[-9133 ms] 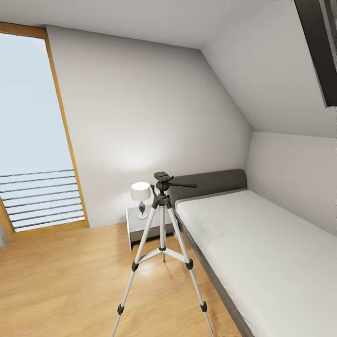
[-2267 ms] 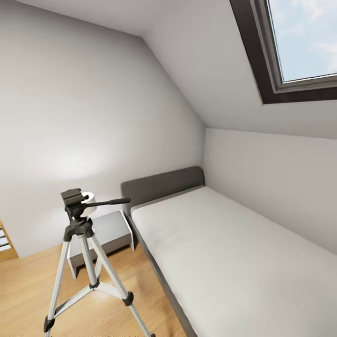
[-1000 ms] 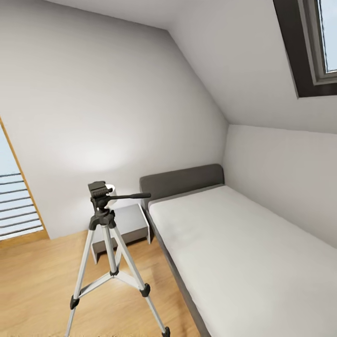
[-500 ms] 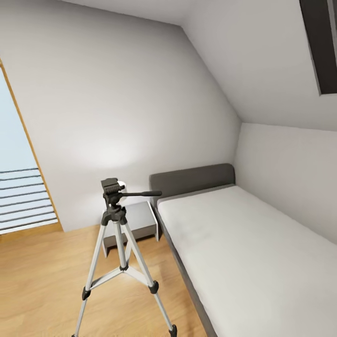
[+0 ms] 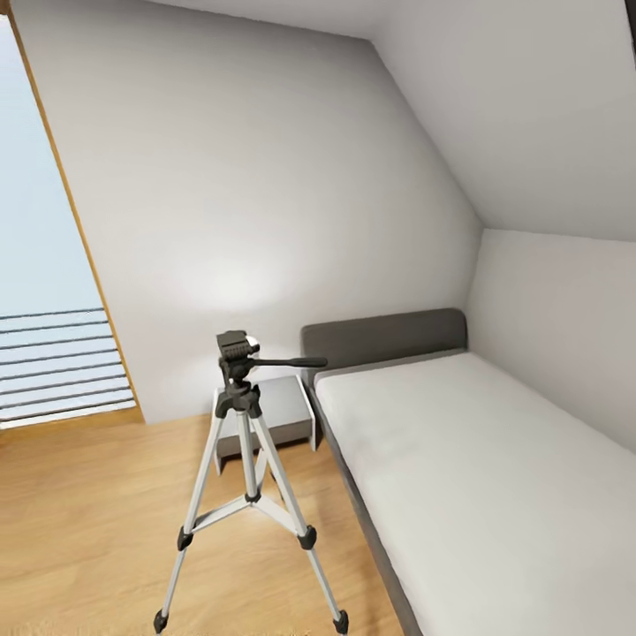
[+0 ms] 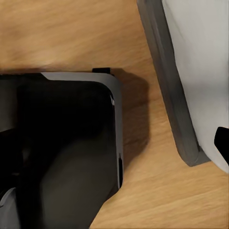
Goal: Attach the digital camera to the camera tripod in the bedroom.
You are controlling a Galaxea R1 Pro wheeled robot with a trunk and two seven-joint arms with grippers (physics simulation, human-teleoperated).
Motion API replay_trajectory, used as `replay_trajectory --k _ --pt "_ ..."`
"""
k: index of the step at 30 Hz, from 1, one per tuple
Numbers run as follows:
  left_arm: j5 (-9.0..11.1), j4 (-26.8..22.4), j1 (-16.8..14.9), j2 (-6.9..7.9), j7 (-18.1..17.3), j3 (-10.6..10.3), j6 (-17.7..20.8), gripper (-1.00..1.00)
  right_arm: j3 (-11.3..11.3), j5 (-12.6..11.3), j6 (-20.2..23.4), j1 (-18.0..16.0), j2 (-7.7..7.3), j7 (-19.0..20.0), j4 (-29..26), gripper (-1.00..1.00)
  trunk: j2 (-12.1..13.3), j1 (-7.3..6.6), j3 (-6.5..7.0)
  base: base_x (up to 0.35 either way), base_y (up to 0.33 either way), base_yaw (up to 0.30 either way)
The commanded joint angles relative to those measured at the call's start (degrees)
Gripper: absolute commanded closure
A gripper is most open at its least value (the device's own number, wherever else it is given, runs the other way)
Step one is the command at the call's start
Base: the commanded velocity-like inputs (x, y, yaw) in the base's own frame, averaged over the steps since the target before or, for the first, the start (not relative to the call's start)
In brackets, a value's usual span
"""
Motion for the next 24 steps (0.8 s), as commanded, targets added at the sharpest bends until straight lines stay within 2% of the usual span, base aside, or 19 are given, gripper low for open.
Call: replay_trajectory --k 1,24 --pt "0.49 0.08 -0.03 0.00 -0.27 -0.48 -0.12 1.00 -0.50 0.59 -0.33 -0.04 -0.03 0.11 0.17 -1.00 -0.04 0.02 -0.07 0.000 0.000 0.171" --pt "0.59 0.08 -0.03 0.09 -0.09 -0.46 -0.14 1.00 -0.63 0.63 -0.67 -0.04 -0.03 0.11 0.17 -1.00 -0.04 0.02 -1.16 0.000 0.000 0.171"
